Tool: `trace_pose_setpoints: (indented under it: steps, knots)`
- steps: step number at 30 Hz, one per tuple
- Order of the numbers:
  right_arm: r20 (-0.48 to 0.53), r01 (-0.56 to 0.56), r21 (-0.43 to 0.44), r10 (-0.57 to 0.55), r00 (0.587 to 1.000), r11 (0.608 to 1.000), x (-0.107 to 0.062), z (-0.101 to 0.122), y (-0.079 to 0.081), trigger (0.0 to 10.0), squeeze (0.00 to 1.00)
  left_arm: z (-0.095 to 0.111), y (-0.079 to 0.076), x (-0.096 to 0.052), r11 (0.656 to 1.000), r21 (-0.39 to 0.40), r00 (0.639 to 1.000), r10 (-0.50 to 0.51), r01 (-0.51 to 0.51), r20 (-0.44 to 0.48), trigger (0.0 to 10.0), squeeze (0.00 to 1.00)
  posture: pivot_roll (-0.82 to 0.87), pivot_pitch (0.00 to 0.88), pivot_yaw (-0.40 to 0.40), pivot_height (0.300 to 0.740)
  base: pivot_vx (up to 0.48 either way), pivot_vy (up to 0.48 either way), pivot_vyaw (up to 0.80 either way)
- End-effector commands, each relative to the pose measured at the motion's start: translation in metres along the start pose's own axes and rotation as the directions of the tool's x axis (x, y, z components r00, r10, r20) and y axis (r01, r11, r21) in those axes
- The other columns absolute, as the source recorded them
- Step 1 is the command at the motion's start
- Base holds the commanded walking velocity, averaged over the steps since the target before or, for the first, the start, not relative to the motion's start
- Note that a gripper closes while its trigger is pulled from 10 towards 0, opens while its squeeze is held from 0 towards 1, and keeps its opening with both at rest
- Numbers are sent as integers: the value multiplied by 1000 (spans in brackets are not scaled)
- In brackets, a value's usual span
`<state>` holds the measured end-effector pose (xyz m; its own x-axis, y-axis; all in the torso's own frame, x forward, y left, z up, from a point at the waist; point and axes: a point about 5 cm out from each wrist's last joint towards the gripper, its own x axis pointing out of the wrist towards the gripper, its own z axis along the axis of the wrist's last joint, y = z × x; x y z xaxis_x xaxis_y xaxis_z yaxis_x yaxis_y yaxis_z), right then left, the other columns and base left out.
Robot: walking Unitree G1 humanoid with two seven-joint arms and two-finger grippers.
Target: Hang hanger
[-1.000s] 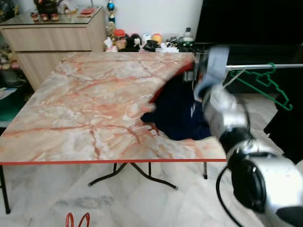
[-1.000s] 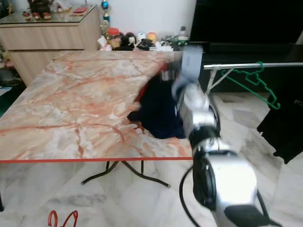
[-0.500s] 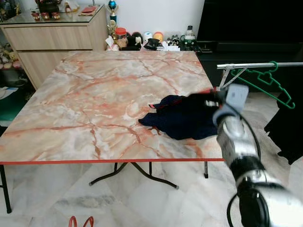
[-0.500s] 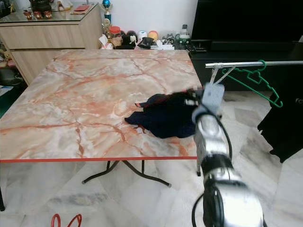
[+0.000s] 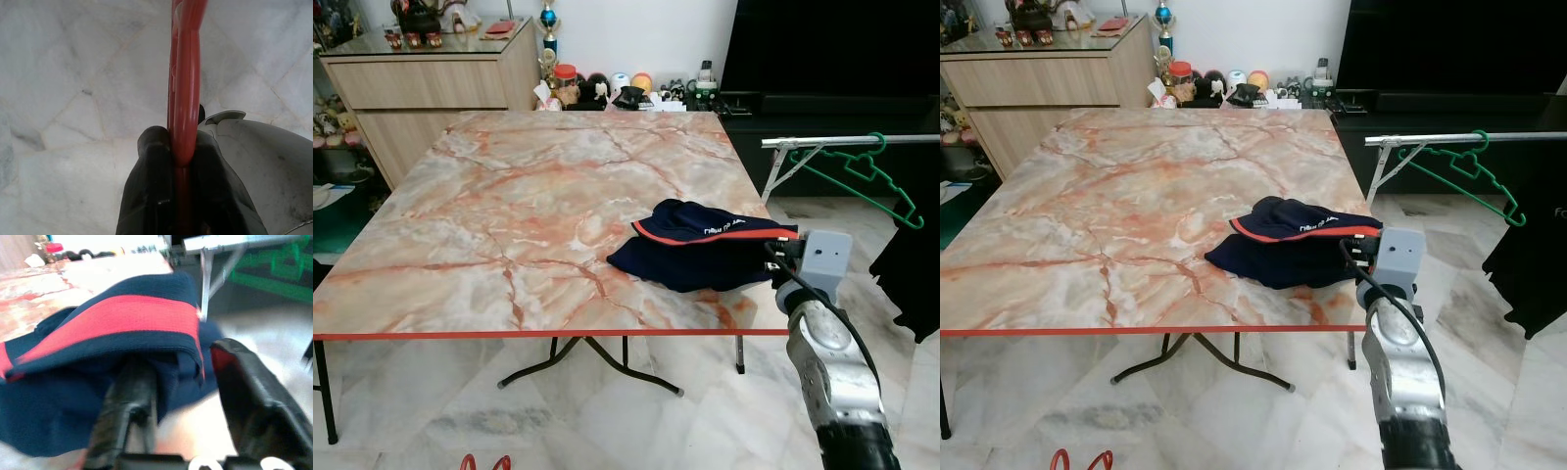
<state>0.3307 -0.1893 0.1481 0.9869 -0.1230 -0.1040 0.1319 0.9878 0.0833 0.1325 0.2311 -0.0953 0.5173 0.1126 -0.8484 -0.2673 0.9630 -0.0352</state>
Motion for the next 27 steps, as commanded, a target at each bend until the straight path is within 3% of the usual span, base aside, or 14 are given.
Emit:
trace_pose_setpoints:
  steps: [1, 2, 3, 5, 6, 7, 9, 11, 14, 16, 20, 21, 23, 27]
  knots:
    - [-13, -2, 98, 3, 1000, 995, 1, 8, 1, 10000, 1000, -6, 3, -2, 1000, 8, 1000, 5, -5, -23, 10000, 0, 25, 3, -5, 740, 0, 0, 0]
    - [3, -4, 113, 4, 1000, 994, 5, 13, 1, 10000, 1000, -6, 3, -1, 1000, 7, 1000, 5, -5, -23, 10000, 0, 30, 0, 0, 740, 0, 0, 0]
    - [58, -24, 79, 19, 998, 997, 17, 28, 0, 10000, 1000, -5, 2, -1, 1000, 8, 1000, 3, -3, -21, 10000, 0, 26, 0, 1, 740, 0, 0, 0]
    - [84, -37, 46, 33, 996, 998, 27, 39, -1, 10000, 1000, -5, 2, -1, 1000, 10, 1000, 0, 0, -21, 10000, 0, 23, 0, 2, 740, 0, 0, 0]
    - [113, -31, 61, 24, 993, 998, 38, 54, -2, 10000, 1000, -5, 1, -1, 1000, 18, 1000, -4, 4, -22, 10000, 0, 31, 0, -1, 740, 0, 0, 0]
    - [113, -31, 61, 24, 993, 998, 38, 54, -2, 10000, 1000, -5, 1, -1, 1000, 18, 1000, -4, 4, -22, 10000, 0, 31, 0, -1, 740, 0, 0, 0]
    - [219, -10, 84, -9, 976, 996, 59, 95, 0, 10000, 1000, -2, 1, 0, 1000, 8, 1000, 2, -2, -11, 10000, 0, 29, 0, 4, 740, 0, 0, 0]
    - [221, 40, 107, -63, 973, 993, 61, 102, -4, 10000, 1000, -1, 0, 0, 1000, 14, 1000, -1, 1, -10, 10000, 0, 26, 0, 4, 740, 0, 0, 0]
    - [113, 82, 97, -93, 989, 992, 62, 88, -4, 10000, 1000, -1, 0, 0, 1000, 16, 1000, -2, 2, -10, 10000, 0, 37, 4, -5, 740, 0, 0, 0]
    - [-80, -5, 45, 8, 997, 999, 49, 31, 12, 10000, 1000, -2, -2, 0, 1000, 2, 1000, -7, 7, -15, 10000, 0, 39, 19, -7, 740, 0, 0, 0]
    - [-219, 5, 34, 3, 976, 999, 33, -22, 5, 10000, 1000, -8, -3, -1, 1000, 14, 999, -20, 20, -32, 10000, 0, 30, 27, -2, 740, 0, 0, 0]
    - [-219, 5, 34, 3, 976, 999, 33, -22, 5, 10000, 1000, -8, -3, -1, 1000, 14, 999, -20, 20, -32, 10000, 0, 30, 27, -2, 740, 0, 0, 0]
    - [-253, 44, 59, -27, 967, 997, 18, -45, -8, 10000, 1000, -11, -4, -1, 999, 34, 999, -30, 31, -45, 10000, 0, 4, 40, 5, 740, 0, 0, 0]
    - [-179, 46, 57, -35, 983, 997, 12, -30, -10, 10000, 1000, -9, -3, -1, 999, 36, 999, -25, 27, -39, 10000, 0, 6, 45, 1, 740, 0, 0, 0]
